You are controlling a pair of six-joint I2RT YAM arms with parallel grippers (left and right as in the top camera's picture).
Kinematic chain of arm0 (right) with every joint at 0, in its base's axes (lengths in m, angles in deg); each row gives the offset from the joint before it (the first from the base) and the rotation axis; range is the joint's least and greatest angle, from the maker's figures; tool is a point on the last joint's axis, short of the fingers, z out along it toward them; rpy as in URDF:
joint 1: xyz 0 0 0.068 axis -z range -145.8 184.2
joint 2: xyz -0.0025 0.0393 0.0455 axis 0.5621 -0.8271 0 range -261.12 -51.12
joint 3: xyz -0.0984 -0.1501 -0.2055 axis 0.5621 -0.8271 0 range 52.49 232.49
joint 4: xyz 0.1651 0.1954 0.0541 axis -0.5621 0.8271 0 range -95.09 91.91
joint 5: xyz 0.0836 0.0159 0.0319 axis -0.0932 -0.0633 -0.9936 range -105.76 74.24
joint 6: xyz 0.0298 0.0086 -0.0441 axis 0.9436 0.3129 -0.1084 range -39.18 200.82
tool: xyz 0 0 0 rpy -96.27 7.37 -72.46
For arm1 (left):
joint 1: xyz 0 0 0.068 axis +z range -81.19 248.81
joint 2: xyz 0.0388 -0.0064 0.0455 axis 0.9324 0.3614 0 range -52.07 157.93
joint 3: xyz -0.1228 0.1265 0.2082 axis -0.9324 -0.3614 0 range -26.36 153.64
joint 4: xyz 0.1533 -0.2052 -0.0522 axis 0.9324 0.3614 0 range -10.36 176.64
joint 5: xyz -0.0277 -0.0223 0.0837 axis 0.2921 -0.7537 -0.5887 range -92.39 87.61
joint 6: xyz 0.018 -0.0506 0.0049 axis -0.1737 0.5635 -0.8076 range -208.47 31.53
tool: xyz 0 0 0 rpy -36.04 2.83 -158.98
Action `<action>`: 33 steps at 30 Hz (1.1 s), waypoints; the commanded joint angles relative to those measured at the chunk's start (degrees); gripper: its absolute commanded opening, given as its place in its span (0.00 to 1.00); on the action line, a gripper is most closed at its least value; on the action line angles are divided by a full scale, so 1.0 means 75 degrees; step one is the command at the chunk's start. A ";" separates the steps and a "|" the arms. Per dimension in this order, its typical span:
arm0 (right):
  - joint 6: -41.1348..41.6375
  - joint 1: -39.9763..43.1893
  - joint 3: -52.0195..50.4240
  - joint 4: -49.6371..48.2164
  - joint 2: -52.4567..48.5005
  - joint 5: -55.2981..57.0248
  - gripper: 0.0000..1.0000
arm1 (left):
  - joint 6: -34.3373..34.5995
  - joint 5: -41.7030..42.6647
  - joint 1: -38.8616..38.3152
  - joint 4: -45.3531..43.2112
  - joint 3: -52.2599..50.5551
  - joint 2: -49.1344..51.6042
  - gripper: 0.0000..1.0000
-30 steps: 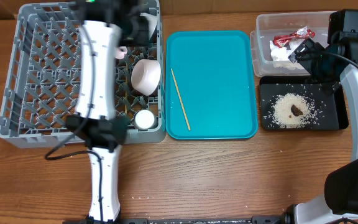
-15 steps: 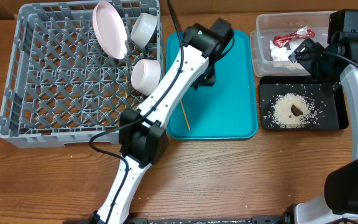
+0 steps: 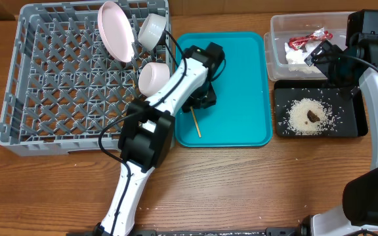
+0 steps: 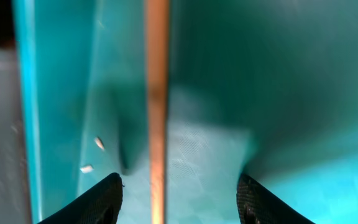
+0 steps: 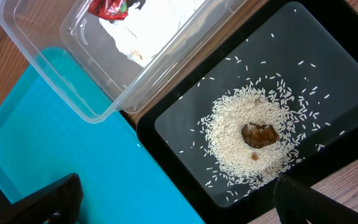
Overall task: Sort waste into correct bins and load items into the dishwasher
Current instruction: 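Grasp the remaining chopstick on the teal tray with the left gripper, then place the second chopstick into the dish rack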
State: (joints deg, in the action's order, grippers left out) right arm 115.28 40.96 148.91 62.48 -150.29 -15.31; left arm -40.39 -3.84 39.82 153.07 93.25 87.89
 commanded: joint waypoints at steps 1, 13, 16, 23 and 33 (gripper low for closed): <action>-0.0020 0.0015 0.0041 -0.0020 0.0020 0.0131 1.00 | -0.0009 0.0146 0.0128 -0.0050 -0.0099 0.0052 0.60; -0.0020 0.0015 0.0041 -0.0020 0.0020 0.0131 1.00 | -0.0111 0.0545 -0.0061 -0.1556 -0.0813 0.0052 0.05; -0.0020 0.0015 0.0041 -0.0020 0.0020 0.0131 1.00 | -0.0927 0.0562 -0.0105 -0.2046 -0.0737 0.0029 0.04; -0.0020 0.0015 0.0041 -0.0020 0.0020 0.0131 1.00 | -0.3891 0.0565 0.0140 -0.0501 0.2087 -0.0274 0.04; -0.0020 0.0015 0.0041 -0.0020 0.0020 0.0131 1.00 | -0.5732 -0.1087 0.1891 0.3118 0.5963 -0.0822 0.04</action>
State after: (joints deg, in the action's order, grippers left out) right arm 115.28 40.96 148.91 62.48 -150.29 -15.31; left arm -78.47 -4.61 48.39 173.14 135.79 82.76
